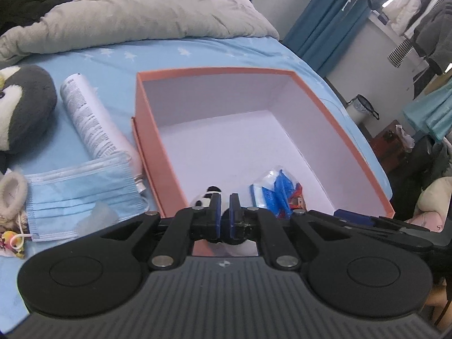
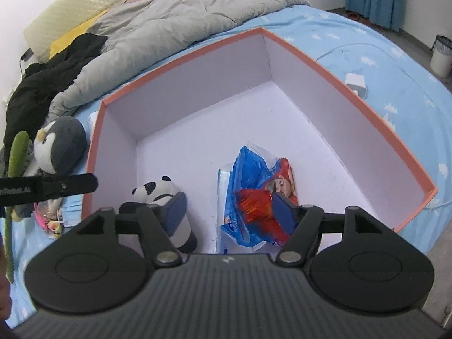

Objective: Organize soft objects
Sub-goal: 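Open the right gripper to drop the red packet in the box, then withdraw the open right gripper from the pink box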

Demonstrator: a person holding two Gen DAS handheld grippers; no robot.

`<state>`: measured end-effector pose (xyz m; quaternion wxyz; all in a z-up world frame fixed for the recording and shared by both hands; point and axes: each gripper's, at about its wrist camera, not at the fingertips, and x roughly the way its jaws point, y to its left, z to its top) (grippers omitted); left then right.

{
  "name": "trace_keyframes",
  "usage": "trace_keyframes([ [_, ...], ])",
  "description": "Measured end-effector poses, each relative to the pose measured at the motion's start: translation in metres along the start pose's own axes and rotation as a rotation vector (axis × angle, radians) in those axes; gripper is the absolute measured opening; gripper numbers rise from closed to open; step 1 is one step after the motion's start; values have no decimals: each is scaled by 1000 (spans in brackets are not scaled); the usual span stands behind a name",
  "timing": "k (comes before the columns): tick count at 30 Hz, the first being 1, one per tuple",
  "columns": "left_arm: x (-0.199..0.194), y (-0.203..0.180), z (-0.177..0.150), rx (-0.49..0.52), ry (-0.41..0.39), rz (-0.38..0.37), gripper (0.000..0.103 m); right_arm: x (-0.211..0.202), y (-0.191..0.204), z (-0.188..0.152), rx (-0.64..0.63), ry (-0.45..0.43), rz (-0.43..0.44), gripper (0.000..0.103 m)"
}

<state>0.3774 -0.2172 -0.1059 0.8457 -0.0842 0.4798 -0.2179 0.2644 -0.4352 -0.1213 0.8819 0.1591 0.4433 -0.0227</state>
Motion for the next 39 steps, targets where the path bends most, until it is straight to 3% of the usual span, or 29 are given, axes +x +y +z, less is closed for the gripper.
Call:
trace_keyframes([
  [8, -35, 23, -9, -20, -53, 17, 7, -21, 11, -2, 15, -40, 12, 70],
  [18, -100, 48, -52, -40, -102, -3, 8, -62, 46, -29, 9, -99, 26, 70],
  [22, -123, 51, -70, -34, -128, -20, 8, -75, 58, -44, 11, -124, 5, 86],
  [39, -195, 76, -127, -34, -181, 7, 8, -127, 114, -110, -7, -187, 57, 86],
])
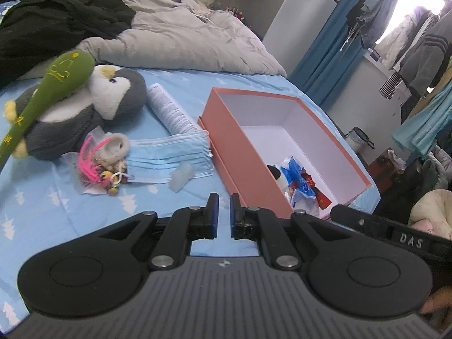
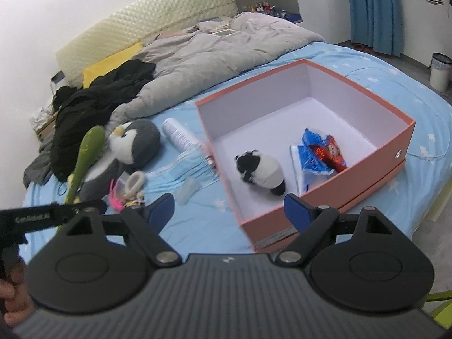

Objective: Organize soft objects
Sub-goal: 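Withdraw the open right gripper from the pink box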

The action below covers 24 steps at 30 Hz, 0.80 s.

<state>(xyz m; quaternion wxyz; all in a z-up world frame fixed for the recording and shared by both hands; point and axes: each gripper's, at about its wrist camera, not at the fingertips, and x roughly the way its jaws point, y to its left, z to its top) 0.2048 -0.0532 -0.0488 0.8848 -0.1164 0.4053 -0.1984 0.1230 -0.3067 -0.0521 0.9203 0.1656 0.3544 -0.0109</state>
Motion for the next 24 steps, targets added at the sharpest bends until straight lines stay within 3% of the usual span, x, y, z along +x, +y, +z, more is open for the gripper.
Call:
trace_keyframes([
  [7, 1, 8, -3, -9, 10, 21, 8, 3, 12, -7, -23, 14, 10, 86],
  [11, 14, 11, 1, -3, 20, 41, 26, 11, 12, -3, -30, 16, 1, 86],
  [13, 23, 13, 5, 6, 28, 54, 29, 17, 12, -1, -32, 21, -3, 86],
  [24, 106, 22, 25, 64, 115, 112, 30, 63, -2, 17, -31, 68, -39, 86],
])
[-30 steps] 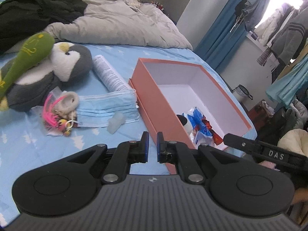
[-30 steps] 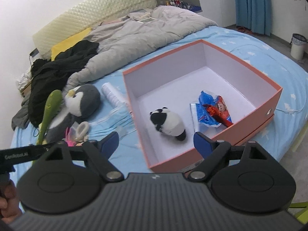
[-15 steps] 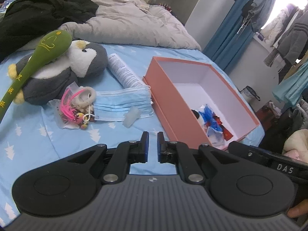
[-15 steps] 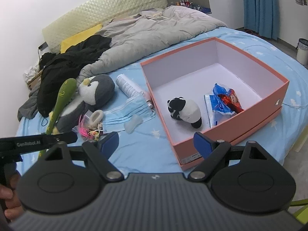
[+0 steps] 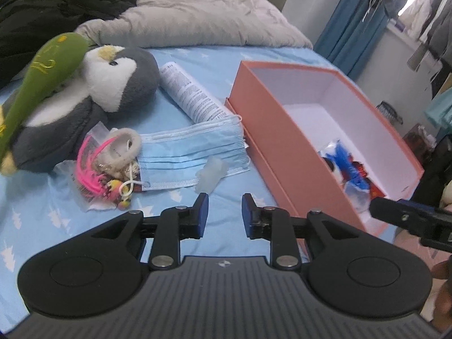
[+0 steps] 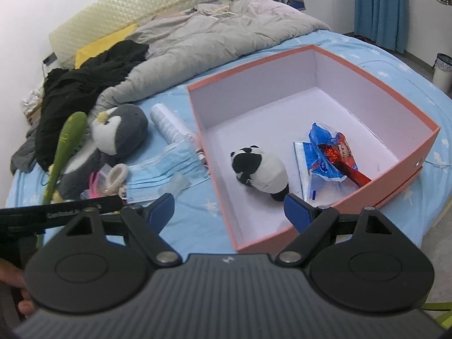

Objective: Organize soft objects
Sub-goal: 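Withdraw the open right gripper from the pink box, then move the left gripper to the clear silicone piece and close on it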

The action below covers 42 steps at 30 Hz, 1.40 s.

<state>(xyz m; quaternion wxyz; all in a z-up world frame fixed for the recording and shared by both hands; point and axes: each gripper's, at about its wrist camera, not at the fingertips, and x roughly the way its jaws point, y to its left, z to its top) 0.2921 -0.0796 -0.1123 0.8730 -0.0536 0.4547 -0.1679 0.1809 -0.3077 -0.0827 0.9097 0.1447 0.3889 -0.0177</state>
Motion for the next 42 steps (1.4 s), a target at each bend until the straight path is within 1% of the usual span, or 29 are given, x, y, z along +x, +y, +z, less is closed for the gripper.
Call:
trace_keyframes([
  [4, 33, 3, 4, 9, 33, 11, 30, 21, -4, 10, -1, 28, -6, 86],
  [9, 73, 16, 8, 9, 66, 27, 30, 46, -5, 19, -19, 49, -22, 86],
  [14, 105, 27, 12, 39, 89, 65, 30, 69, -13, 22, 5, 88, -32, 86],
  [18, 123, 30, 14, 46, 102, 26, 30, 79, -18, 22, 22, 106, -14, 87],
  [23, 142, 28, 14, 44, 122, 18, 30, 83, -20, 23, 28, 118, -5, 87],
  [27, 149, 27, 14, 32, 128, 5, 30, 84, -21, 24, 28, 123, 4, 87],
  [28, 149, 27, 14, 30, 126, 4, 28, 83, -22, 24, 32, 125, 7, 87],
  [32, 146, 27, 13, 22, 117, -10, 13, 81, -21, 24, 33, 122, 11, 87],
  [36, 136, 20, 12, 17, 96, -7, 11, 73, -22, 23, 38, 109, 17, 87],
  [42, 107, 13, 11, 1, 56, 1, 10, 51, -23, 21, 36, 76, 23, 87],
])
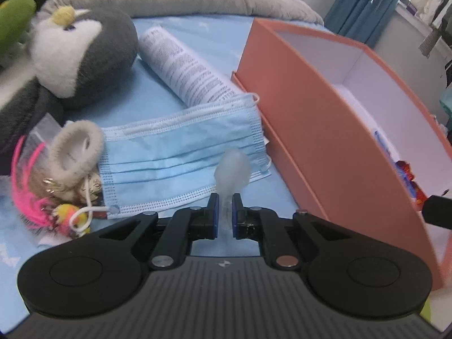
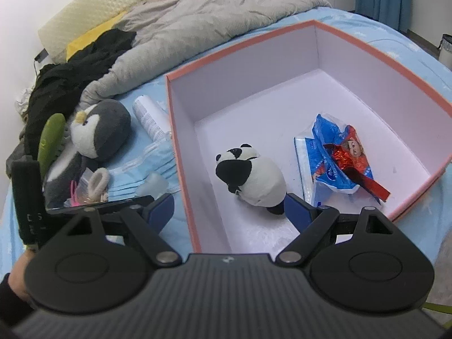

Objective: Organize soft objects
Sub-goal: 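Move the left gripper to the clear silicone piece and close on it, then carry the clear silicone piece with the left gripper over the pink box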

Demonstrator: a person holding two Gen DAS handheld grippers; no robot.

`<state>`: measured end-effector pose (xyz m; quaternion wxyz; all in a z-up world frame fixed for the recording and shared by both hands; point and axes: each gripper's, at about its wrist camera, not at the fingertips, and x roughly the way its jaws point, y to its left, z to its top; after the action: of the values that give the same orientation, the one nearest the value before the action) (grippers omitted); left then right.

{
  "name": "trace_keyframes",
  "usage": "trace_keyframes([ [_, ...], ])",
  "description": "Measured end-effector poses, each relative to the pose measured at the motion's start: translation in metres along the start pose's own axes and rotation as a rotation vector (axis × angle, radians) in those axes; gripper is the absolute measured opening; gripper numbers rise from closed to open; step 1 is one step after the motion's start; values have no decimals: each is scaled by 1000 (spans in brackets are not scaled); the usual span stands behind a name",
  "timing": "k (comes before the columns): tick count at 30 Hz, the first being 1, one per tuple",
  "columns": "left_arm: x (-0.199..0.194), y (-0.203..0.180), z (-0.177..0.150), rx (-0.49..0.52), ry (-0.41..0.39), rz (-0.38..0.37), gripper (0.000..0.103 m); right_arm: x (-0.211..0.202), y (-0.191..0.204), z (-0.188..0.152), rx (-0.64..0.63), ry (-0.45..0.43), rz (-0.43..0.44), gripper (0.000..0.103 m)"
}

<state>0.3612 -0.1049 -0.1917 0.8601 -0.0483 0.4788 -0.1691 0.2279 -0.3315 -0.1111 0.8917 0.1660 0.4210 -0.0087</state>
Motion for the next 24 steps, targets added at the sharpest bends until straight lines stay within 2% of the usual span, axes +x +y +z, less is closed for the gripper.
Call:
trace_keyframes([
  [8, -54, -9, -16, -71, -53, -5, 10, -33, 6, -10, -39, -45, 2, 87],
  [12, -88, -16, -20, -75, -93, -18, 10, -49, 10, -12, -56, -75, -2, 87],
  [18, -126, -37, -8, -70, -163, -61, 10, -68, 12, -10, -63, -115, 5, 87],
  [24, -141, -68, 12, -61, -200, -126, 11, -84, 7, 3, -70, -165, -13, 87],
])
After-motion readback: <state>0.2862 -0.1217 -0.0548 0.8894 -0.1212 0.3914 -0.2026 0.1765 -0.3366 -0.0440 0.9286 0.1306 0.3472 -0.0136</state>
